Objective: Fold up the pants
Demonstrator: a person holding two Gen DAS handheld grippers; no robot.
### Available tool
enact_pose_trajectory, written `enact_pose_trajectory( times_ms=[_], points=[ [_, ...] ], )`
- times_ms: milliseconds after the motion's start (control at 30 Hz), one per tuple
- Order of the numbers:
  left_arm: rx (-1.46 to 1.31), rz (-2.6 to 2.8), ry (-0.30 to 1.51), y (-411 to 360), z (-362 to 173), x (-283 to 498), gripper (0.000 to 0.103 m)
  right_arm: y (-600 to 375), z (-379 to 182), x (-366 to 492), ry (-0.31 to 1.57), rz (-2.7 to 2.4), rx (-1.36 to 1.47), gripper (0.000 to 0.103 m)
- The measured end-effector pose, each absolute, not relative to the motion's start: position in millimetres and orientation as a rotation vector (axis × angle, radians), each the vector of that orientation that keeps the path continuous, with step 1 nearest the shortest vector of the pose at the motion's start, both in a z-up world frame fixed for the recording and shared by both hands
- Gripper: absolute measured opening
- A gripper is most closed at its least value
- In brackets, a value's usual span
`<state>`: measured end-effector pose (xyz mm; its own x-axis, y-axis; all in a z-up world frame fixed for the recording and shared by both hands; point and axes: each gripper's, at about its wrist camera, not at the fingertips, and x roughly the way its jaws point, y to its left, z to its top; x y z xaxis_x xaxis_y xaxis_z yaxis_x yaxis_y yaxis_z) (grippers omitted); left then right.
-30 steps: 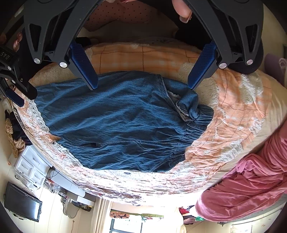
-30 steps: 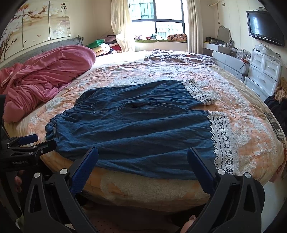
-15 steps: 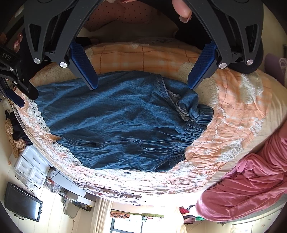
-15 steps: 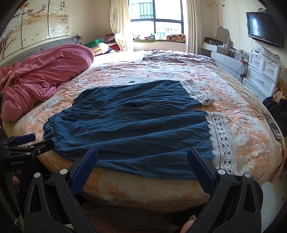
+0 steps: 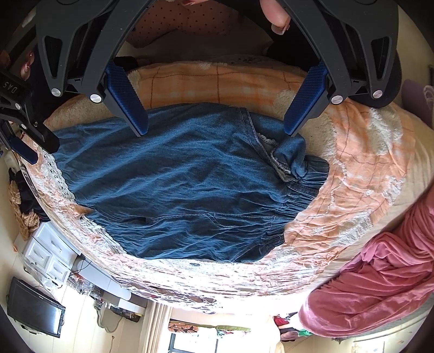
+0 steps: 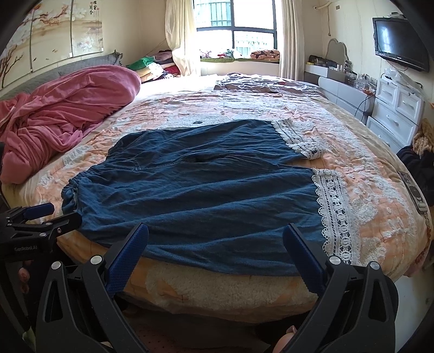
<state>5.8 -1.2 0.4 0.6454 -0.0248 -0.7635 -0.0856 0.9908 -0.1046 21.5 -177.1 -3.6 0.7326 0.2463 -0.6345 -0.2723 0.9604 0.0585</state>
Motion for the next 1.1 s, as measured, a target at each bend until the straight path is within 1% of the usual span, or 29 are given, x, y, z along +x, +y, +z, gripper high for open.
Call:
enact_pose_trajectory(
  times_ms=[200, 367, 567, 733, 900, 1067, 1100],
  points=[
    [-0.133, 0.029, 0.874, 1, 0, 17, 0.094, -171, -5, 34, 0.708, 0.3, -0.037, 0.099],
    [-0.134, 0.024, 0.88, 9, 0, 34, 0.094, -164, -2, 62, 0.737, 0.352, -0.042, 0.099],
    [-0.14, 0.053, 0.888, 45, 4, 76, 0.094, -148, 15, 122, 0.746, 0.457, -0.038, 0.099],
    [-0.119, 0.069, 0.905, 77, 6, 127, 0.094, -127, 17, 184, 0.805, 0.546, -0.015, 0.099],
    [-0.13, 0.078, 0.944, 109, -5, 186, 0.094, -98, 16, 246, 0.832, 0.581, -0.105, 0.099],
    [-0.097, 0.029, 0.985, 114, -27, 229, 0.094, -58, 14, 288, 0.824, 0.662, -0.268, 0.099],
    [-0.09, 0.02, 0.992, 113, -28, 232, 0.089, -52, 13, 295, 0.828, 0.668, -0.285, 0.099]
  ],
)
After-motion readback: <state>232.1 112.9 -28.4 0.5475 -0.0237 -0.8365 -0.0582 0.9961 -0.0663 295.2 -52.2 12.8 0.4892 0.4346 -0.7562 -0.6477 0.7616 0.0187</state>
